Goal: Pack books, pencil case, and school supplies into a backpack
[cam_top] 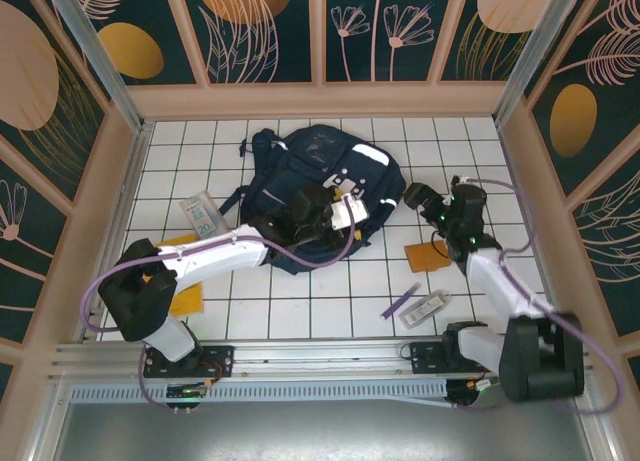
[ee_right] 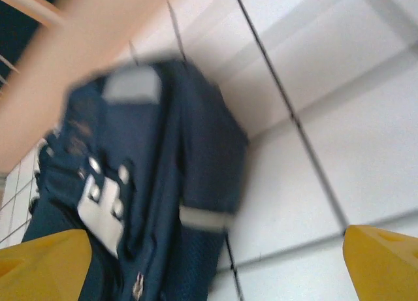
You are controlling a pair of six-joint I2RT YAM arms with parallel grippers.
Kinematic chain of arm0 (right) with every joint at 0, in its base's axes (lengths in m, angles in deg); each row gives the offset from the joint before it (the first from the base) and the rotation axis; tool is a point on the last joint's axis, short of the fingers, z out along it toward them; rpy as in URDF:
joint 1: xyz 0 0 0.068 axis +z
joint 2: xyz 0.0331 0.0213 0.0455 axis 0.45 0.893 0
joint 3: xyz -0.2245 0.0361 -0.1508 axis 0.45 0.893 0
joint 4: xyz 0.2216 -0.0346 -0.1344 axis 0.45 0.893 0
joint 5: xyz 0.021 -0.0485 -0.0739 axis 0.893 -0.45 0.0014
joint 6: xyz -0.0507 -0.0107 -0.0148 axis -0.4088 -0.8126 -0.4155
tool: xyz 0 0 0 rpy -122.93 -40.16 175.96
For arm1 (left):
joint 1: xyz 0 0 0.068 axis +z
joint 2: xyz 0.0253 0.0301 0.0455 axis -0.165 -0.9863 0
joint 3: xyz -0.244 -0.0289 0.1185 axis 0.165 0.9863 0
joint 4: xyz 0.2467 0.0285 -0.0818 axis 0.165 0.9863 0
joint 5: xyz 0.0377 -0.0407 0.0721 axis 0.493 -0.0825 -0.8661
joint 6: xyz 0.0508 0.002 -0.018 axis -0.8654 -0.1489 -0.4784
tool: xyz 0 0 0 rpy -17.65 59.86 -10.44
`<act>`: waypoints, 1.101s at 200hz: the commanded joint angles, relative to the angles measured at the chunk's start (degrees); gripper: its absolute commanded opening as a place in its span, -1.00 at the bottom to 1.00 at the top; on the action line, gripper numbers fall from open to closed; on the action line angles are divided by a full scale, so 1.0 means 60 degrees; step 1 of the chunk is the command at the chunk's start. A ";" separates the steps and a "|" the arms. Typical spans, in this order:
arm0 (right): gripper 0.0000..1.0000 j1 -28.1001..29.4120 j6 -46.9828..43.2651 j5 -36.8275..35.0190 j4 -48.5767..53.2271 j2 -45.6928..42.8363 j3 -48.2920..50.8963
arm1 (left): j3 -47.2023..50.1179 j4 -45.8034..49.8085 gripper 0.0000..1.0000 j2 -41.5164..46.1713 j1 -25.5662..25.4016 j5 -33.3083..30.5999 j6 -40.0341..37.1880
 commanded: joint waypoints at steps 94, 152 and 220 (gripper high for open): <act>0.99 -0.0591 -0.5043 -0.2763 -1.0707 0.3076 0.3557 | -0.0415 -0.0882 0.80 -0.0346 0.0662 0.0249 0.0644; 0.99 -0.0776 -0.4665 -0.3016 -1.1209 0.4911 0.2907 | -0.0530 -0.1242 0.80 -0.0594 0.0762 -0.0362 0.1345; 0.98 -0.0881 -0.4610 -0.2794 -1.1159 0.4940 0.2880 | -0.0867 0.0786 0.84 -0.0845 0.0836 0.1655 -0.0790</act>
